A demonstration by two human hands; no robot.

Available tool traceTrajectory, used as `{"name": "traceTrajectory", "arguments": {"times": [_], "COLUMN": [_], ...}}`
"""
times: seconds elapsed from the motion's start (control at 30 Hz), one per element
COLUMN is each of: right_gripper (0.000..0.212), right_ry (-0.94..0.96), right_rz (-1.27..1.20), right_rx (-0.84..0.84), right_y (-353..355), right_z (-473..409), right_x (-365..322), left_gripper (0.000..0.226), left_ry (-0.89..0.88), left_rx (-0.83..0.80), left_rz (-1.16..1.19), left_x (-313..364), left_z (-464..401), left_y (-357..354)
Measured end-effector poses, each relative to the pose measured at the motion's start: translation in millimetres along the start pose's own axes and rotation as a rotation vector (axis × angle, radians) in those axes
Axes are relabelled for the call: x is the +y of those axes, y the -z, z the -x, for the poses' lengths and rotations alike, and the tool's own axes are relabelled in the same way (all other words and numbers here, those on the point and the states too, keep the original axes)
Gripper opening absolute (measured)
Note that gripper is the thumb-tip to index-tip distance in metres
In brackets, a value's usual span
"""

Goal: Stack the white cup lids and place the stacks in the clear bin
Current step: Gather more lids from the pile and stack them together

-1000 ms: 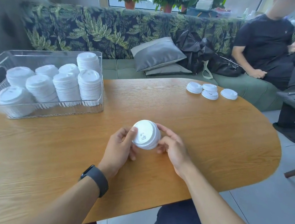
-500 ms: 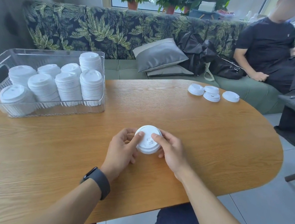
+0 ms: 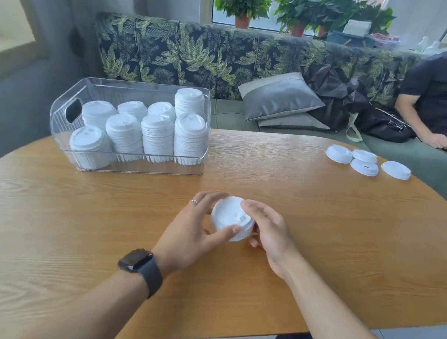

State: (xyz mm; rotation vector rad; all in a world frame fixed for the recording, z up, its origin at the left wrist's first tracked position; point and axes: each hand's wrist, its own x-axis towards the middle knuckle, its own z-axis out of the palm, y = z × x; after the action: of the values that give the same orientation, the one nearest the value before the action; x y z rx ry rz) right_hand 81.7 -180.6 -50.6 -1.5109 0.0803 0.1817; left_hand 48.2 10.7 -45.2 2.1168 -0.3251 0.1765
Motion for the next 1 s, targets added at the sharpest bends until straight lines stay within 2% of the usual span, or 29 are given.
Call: {"name": "traceTrajectory", "arguments": {"times": [0.07, 0.17, 0.3, 0.43, 0.57, 0.73, 0.83, 0.93, 1.0], "right_gripper": [0.033, 0.027, 0.043, 0.038, 0.038, 0.021, 0.038, 0.061, 0.060], "right_ry": [-0.009, -0.016, 0.004, -0.018, -0.062, -0.111, -0.093, -0.091, -0.102], "right_rz": [-0.024, 0.009, -0.048, -0.112, -0.077, -0.033, 0.024, -0.070, -0.118], "right_rx": [-0.020, -0.081, -0.234, -0.318, -0.317, -0.358, -0.418, -0.440, -0.452], "right_y": [-24, -65, -121, -171, -211, -236, -246, -248, -249], "right_z": [-6, -12, -15, -20, -28, -35, -38, -41, -42], "right_x": [-2, -6, -11, -10, -3, 3, 4, 5, 7], "left_gripper": [0.083, 0.081, 0.076, 0.073, 0.071, 0.069, 0.065, 0.064, 0.064], "left_ry": [-0.009, 0.015, 0.052, 0.117, 0.162, 0.183, 0.200, 0.218, 0.248], "left_rx": [-0.038, -0.006, 0.107, 0.192, 0.163, 0.072, 0.083, 0.224, 0.323], "left_rz": [-0.123, -0.286, -0.289, -0.318, -0.342, -0.320, -0.304, -0.250, -0.236], "left_x": [-10, -23, -48, -68, -84, -102, -108, -112, -114], "left_z": [6, 16, 29, 43, 56, 64, 62, 58, 54], "left_y": [22, 56, 98, 136, 168, 193, 196, 191, 186]}}
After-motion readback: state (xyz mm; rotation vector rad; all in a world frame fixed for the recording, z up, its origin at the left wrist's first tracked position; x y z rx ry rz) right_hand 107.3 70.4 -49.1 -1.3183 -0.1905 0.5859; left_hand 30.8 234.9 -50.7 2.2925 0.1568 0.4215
